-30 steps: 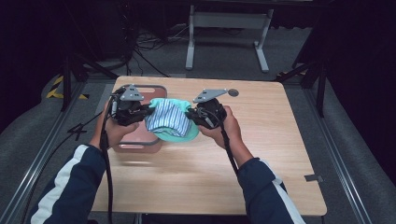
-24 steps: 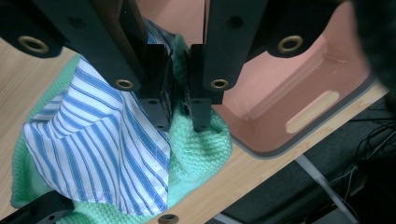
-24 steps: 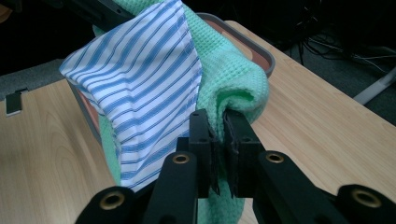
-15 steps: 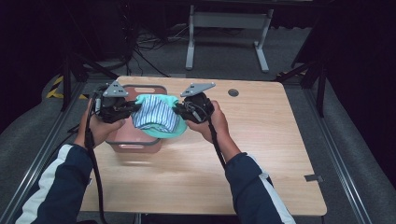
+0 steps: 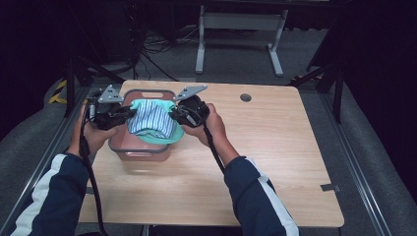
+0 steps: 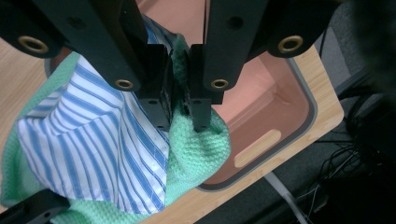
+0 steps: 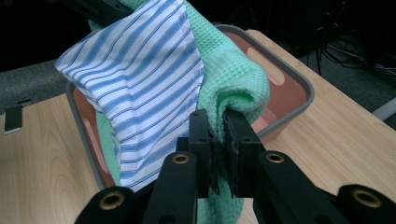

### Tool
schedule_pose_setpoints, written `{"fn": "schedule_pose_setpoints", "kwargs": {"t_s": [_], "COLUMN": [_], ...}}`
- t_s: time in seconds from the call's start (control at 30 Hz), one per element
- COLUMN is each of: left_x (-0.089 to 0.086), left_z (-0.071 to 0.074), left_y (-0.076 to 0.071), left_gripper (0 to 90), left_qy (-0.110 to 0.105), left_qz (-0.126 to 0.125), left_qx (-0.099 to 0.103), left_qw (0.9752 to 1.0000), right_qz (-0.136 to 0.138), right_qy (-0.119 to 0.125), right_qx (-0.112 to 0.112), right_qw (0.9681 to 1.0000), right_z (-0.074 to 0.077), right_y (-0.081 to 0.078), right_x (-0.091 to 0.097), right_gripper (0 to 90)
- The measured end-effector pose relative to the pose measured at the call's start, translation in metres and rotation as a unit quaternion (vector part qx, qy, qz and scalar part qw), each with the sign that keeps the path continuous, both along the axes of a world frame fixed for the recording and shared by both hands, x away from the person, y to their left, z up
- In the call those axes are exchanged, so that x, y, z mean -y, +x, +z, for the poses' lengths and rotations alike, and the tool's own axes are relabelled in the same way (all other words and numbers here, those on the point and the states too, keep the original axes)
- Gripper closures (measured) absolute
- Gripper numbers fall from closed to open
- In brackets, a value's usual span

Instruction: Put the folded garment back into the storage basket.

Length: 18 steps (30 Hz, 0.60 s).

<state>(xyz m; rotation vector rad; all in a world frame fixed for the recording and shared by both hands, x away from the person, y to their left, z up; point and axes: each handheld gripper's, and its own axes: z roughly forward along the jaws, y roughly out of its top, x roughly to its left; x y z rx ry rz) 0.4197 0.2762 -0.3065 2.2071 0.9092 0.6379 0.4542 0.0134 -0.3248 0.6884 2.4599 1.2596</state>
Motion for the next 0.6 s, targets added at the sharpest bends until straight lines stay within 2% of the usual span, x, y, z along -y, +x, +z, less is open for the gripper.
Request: {"fn": "schedule_pose_setpoints", "kwargs": {"t_s": [0.1, 0.17, 0.27, 0.3, 0.6], "left_x": [-0.005, -0.008, -0.013, -0.014, -0.022], "left_z": [-0.003, -0.005, -0.008, -0.009, -0.020], "left_y": [0.002, 0.004, 0.007, 0.008, 0.013], "left_gripper": [82.0, 81.9, 81.9, 81.9, 81.9], "left_qy": [-0.002, -0.013, -0.017, -0.020, -0.005], "left_qz": [0.006, 0.010, 0.018, 0.024, 0.036], "left_qx": [0.000, 0.000, -0.002, -0.005, -0.011], "left_qw": [1.0000, 0.9999, 0.9997, 0.9995, 0.9993], "right_qz": [0.005, 0.005, 0.005, 0.006, 0.008], "right_qy": [-0.002, -0.003, -0.006, -0.009, -0.020], "right_qx": [-0.002, -0.006, -0.007, -0.008, -0.018], "right_qw": [1.0000, 1.0000, 0.9999, 0.9999, 0.9996], "right_z": [-0.005, -0.008, -0.011, -0.014, -0.027], "right_y": [0.002, 0.004, 0.006, 0.007, 0.012], "right_x": [-0.008, -0.013, -0.019, -0.026, -0.045], "right_gripper": [82.1, 82.1, 82.1, 82.0, 82.0]}}
